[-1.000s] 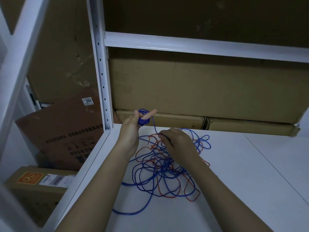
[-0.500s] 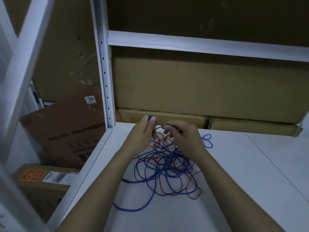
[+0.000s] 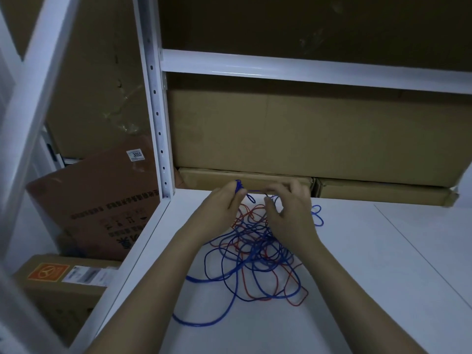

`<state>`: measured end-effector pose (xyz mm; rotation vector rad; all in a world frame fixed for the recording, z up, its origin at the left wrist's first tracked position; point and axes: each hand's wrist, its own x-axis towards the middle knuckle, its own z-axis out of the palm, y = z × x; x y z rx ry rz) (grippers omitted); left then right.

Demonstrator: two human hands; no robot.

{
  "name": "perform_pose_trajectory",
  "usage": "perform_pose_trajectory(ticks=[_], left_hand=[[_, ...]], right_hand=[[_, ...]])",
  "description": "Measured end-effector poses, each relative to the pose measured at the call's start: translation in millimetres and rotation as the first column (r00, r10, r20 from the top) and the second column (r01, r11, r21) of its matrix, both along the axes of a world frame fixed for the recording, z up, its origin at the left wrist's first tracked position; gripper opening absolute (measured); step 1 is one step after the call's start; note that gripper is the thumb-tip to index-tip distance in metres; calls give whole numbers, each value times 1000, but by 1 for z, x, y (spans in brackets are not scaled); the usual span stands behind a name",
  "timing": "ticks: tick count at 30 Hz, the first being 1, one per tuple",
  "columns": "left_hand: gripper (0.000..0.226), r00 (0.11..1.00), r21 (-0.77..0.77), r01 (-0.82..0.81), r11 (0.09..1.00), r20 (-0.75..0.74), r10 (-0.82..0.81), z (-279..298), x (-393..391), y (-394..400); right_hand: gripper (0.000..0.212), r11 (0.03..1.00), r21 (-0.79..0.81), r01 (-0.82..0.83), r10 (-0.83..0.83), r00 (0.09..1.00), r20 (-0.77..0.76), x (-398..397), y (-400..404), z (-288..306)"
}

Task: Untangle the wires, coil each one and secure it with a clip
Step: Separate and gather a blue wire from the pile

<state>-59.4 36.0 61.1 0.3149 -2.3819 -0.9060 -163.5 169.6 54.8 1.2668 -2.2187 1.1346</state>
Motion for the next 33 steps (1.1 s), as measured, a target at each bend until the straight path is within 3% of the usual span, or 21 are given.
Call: perform_pose_trajectory(ticks=[5,8,10,13,15,18,20,24,27,28,31,33], left_hand=[[38,1000,-98,-1,995,-10,0,1,-14,-4],[39,999,-89,34,995,-34,-37,3,-17,-6],[45,998,-111,38,993,-53,-44,6,-17,-5],[47,997,-162,25,986,-74,-38,11,-17,-2],[39,997,-190,7,982,-77,-22,13,-18,0],[32,997,-206,-42,978,-67,29,12,-19,1],[31,994,-218,-88,972,-85,71,14,-20,1],[23,984,-258,-164,952,-111,140,21,-25,0],[24,973,-254,-225,941,-115,201,30,-27,-3],[26,968,-245,-246,938,-117,224,33,-26,-5],[32,954,-202,-291,935,-139,267,40,-18,-18],[33,952,-167,-300,939,-110,285,42,-14,-25]], right_hand=[[23,979,23,-201,193,962,193,11,-4,14],[18,961,-111,-254,276,913,302,6,-4,19],[12,942,-207,-264,333,809,484,0,-2,22],[9,926,-297,-235,379,553,742,-9,-2,31],[8,934,-271,-232,354,498,792,-14,-2,38],[7,954,-204,-220,294,549,782,-21,-2,49],[11,963,-154,-221,263,643,719,-28,-2,56],[20,970,46,-239,210,915,344,-35,-12,63],[15,927,342,-157,158,987,24,-40,-17,70],[18,883,453,-125,149,989,-17,-46,-15,72],[30,785,593,-177,139,984,110,-68,-8,73],[27,873,390,-292,197,944,266,-74,-7,70]])
